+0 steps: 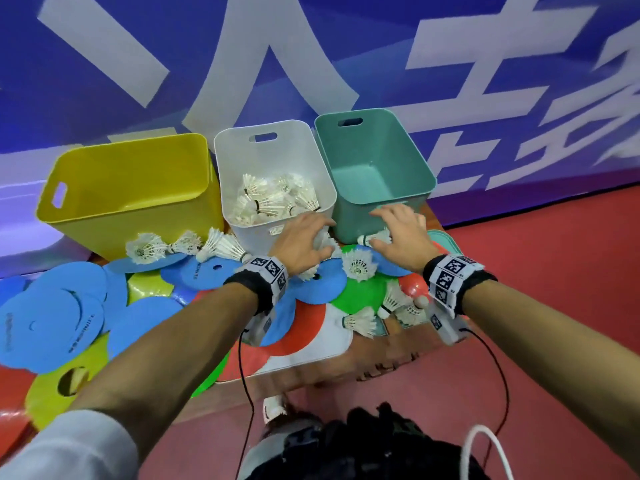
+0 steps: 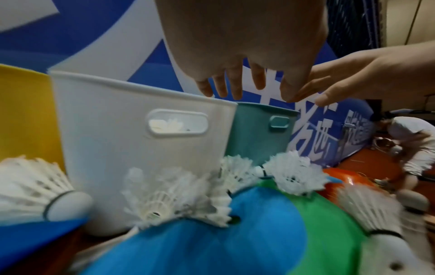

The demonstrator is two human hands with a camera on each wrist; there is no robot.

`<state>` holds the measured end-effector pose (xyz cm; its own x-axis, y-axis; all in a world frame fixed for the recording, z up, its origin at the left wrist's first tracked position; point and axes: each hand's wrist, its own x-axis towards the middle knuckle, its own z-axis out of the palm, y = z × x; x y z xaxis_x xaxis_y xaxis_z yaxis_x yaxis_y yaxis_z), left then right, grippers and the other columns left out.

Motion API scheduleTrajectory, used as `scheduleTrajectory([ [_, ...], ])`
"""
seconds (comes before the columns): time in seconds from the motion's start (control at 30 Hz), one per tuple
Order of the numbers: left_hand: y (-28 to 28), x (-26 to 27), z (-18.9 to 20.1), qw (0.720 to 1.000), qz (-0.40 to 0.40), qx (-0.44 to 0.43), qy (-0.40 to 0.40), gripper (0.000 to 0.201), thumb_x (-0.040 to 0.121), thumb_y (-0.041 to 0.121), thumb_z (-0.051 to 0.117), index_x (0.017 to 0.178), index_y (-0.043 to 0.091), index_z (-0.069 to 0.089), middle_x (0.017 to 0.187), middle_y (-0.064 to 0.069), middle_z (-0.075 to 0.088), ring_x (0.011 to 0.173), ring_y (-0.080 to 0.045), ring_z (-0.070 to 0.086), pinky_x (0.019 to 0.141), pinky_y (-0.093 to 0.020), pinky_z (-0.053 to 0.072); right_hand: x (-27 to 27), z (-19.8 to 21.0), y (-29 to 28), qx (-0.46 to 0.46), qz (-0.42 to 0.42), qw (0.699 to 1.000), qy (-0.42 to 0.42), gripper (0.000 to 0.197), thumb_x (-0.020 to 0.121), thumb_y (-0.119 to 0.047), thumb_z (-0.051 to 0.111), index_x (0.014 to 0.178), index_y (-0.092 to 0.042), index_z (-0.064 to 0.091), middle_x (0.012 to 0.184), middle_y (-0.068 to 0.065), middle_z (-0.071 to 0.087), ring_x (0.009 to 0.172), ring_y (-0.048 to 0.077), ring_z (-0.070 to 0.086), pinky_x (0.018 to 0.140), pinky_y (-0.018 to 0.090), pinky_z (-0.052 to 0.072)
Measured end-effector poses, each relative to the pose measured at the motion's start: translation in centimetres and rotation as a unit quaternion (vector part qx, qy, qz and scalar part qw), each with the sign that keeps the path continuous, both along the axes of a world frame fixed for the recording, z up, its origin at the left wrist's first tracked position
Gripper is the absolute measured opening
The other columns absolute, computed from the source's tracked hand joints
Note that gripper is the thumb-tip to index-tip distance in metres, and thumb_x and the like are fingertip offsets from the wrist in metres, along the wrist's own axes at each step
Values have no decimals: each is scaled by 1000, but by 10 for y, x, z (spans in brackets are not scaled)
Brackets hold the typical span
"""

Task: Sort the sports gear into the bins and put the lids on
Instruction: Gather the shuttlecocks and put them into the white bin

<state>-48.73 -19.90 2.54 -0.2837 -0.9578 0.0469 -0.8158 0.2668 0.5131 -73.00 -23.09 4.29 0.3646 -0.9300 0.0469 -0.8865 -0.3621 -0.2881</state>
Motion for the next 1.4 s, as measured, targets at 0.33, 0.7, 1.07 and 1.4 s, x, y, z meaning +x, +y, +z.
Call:
scheduleTrajectory([
  [0.33,41,-79,-44,996,-6,69,-51,72,87,43,67,148,25,35,158,-6,28,145,-25,24,117,-40,19,-80,-36,52,77,-21,996,43,65,85,-42,66,143,-26,40,149,4,33,139,23,25,107,39,18],
  [0.7,21,-96,-55,983,20,115,-140,81,87,51,63,153,36,18,163,-10,7,149,-29,11,119,-50,15,-94,-53,55,201,-16,977,68,79,82,-50,69,147,-29,30,159,4,16,146,22,11,114,49,12],
  [1.07,11,-108,-61,967,8,138,-216,70,97,44,51,154,39,10,163,-11,3,150,-27,7,117,-56,0,-106,-72,57,203,0,967,154,42,84,-40,64,125,-31,57,155,5,28,144,25,13,106,48,22],
  [1.4,10,-112,-50,978,20,95,-182,65,96,40,50,153,35,17,150,-13,28,141,-29,28,118,-60,2,-114,-59,56,190,-4,975,118,34,81,-35,65,113,-25,63,134,-3,49,133,20,27,95,40,23],
])
